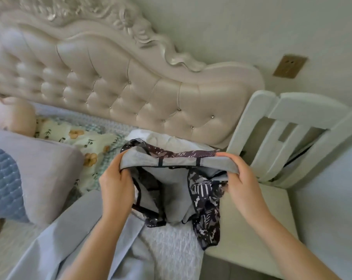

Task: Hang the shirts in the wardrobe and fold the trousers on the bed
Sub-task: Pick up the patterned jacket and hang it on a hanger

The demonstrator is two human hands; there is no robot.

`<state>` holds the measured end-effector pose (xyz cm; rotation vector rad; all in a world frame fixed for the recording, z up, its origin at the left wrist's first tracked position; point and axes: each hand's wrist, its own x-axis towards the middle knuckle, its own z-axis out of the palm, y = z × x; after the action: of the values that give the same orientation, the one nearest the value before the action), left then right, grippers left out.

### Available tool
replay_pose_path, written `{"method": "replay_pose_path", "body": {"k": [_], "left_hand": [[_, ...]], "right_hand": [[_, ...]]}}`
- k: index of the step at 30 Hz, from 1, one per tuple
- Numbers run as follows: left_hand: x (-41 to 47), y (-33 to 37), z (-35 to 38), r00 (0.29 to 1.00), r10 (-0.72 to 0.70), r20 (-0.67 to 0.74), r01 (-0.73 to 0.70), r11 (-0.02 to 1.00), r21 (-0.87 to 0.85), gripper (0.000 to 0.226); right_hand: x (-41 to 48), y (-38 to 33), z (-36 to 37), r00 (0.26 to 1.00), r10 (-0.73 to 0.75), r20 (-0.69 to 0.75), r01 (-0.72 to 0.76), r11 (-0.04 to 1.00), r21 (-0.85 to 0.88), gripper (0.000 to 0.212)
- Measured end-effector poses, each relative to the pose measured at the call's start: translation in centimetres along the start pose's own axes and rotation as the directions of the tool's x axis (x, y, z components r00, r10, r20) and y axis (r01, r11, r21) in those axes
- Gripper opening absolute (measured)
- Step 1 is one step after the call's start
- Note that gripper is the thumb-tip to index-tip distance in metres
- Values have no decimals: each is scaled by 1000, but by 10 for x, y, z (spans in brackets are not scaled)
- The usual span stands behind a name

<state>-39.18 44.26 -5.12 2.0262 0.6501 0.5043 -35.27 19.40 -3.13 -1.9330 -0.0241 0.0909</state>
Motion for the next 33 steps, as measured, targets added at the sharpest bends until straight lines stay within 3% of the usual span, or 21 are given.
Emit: {"method": "replay_pose_path", "body": {"k": [3, 6, 10, 15, 21, 25, 33], "left_hand": [[-5, 56, 5, 998, 40, -44, -45, 992, -117, 40], [-14, 104, 10, 996, 89, 3, -85, 965, -248, 40], [-37, 156, 16, 969, 244, 28, -215, 898, -384, 40], [-73, 213, 25, 899, 435, 43, -376, 820, -431, 48], [-133, 246, 46, 790, 601, 123, -525, 766, -370, 49], [-178, 256, 57, 686, 710, 162, -633, 691, -348, 41], [-280, 259, 75, 612, 731, 302, -603, 679, -419, 40]], "right_hand": [[-7, -27, -27, 993, -29, -114, 40, 995, 92, 45], [-14, -53, -56, 970, -60, -236, 102, 980, 172, 43], [-29, -85, -93, 935, -136, -327, 215, 952, 218, 42], [-50, -100, -148, 850, -310, -426, 299, 950, -93, 31], [-114, -89, -211, 784, -413, -463, 209, 878, -430, 39], [-156, -74, -235, 738, -449, -504, 133, 828, -544, 35], [-250, -32, -281, 686, -432, -585, 90, 849, -521, 34]]}}
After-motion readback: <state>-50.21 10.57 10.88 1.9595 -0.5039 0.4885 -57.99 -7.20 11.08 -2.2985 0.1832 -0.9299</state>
